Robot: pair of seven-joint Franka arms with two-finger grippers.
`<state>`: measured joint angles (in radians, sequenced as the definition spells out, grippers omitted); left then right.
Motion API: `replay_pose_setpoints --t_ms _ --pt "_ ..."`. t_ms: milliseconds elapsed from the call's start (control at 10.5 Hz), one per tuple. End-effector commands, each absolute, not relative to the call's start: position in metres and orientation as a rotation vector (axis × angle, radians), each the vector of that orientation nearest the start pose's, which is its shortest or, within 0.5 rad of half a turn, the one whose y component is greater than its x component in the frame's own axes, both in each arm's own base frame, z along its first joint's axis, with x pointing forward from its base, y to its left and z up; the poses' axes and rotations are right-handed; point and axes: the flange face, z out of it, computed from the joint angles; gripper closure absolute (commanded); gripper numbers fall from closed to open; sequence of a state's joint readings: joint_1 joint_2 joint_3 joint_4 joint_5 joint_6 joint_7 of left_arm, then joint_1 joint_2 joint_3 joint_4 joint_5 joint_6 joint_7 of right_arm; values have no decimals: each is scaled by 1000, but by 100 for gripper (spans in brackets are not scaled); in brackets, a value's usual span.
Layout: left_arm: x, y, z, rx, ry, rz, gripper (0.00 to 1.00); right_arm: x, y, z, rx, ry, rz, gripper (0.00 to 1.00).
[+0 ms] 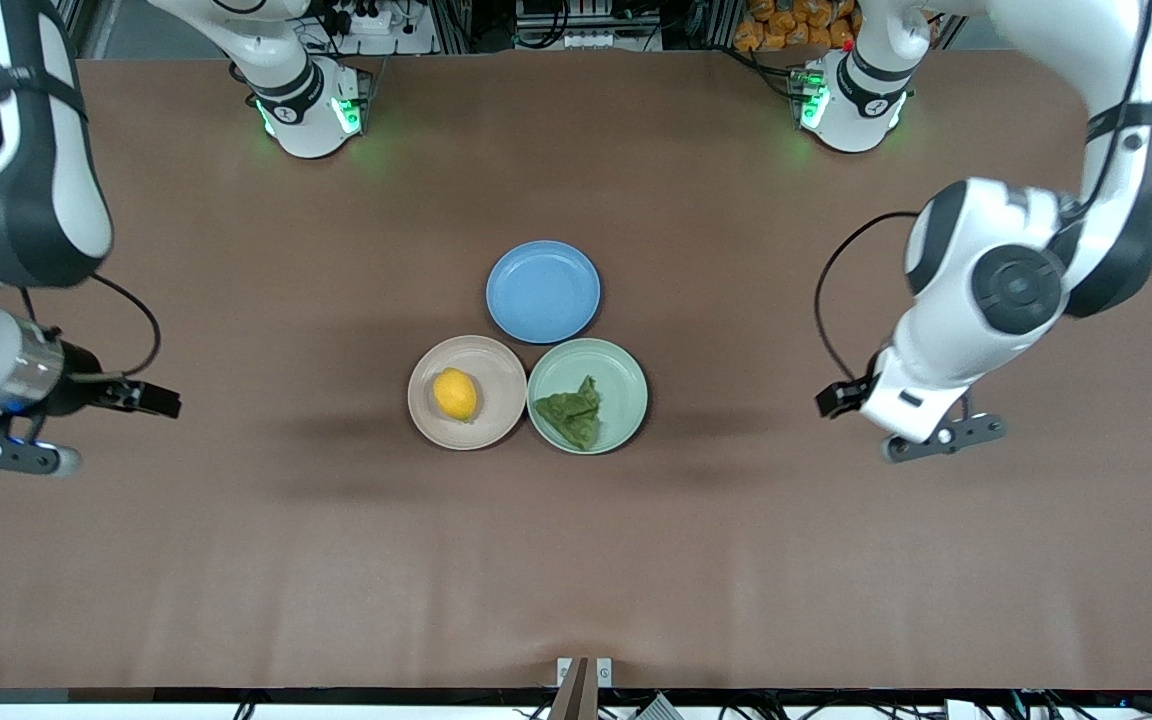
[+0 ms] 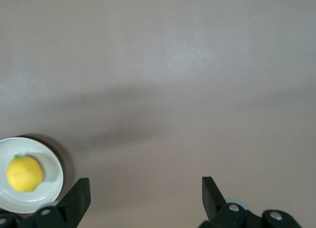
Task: Place lemon and lettuce in plates
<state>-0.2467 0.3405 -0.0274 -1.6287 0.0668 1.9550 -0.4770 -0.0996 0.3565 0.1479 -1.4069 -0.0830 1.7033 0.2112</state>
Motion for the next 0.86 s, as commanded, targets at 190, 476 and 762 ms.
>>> replay_pose_setpoints --t_ms 190,476,762 --pt "583 -119 499 -3130 -3 -38 0 616 11 574 -3207 247 60 0" --pt "565 -99 552 -3155 -39 -121 0 597 8 598 -3220 174 88 0" --pt "541 -86 584 -3146 151 -64 0 583 -10 607 -3219 119 150 0"
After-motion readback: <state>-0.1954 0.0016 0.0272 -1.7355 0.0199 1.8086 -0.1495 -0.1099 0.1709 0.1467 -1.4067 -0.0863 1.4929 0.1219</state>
